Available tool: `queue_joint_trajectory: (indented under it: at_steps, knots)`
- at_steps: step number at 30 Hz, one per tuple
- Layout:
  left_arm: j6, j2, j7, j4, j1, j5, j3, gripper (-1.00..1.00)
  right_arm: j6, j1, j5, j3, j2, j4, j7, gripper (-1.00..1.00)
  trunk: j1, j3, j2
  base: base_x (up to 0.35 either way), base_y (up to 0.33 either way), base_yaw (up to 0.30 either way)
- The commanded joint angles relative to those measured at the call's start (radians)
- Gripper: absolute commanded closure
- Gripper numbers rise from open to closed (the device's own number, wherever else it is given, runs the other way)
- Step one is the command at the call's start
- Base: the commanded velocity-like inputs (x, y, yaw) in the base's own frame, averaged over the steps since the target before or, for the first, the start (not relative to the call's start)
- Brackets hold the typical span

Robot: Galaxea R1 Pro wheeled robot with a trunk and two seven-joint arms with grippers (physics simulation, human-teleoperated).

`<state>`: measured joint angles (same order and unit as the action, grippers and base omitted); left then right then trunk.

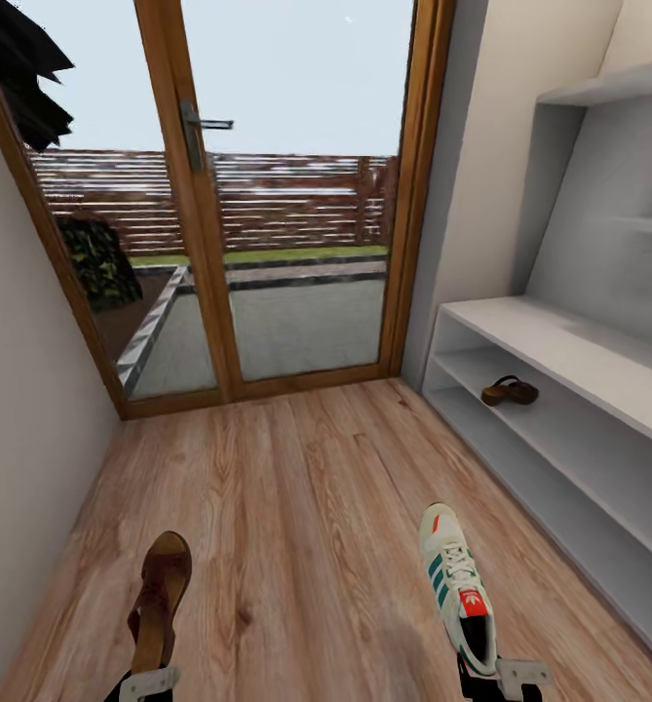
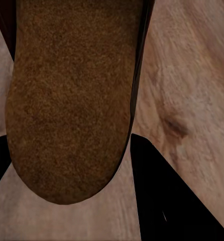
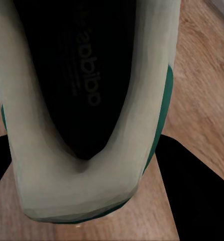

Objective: Pick up the two gym shoes and the two sandals from the corridor floor and place them onto the hallstand (shoe rack) in the corridor, making sure they are on the rack and not on the floor. Arrange them so the two gym shoes are next to each other and the two sandals are next to each other.

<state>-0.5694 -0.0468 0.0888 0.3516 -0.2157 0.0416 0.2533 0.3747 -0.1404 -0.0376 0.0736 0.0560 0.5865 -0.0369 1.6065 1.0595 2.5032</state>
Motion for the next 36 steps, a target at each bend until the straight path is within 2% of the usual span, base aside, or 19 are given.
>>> queue_joint_trajectory:
  at_steps: [1, 36]
  knots:
    - [-0.003, 0.001, 0.008, 0.0, -0.001, 0.008, 0.009, 1.0, 0.003, -0.001, -0.004, 0.0, 0.0, -0.001, -0.005, 1.0, 0.0, 0.001, 0.0, 0.307, 0.164, -0.279]
    - [-0.003, 0.001, 0.009, 0.0, -0.001, 0.007, 0.009, 1.0, 0.003, -0.001, -0.004, 0.0, 0.0, 0.0, -0.005, 1.0, 0.0, 0.001, 0.0, 0.301, 0.199, -0.279]
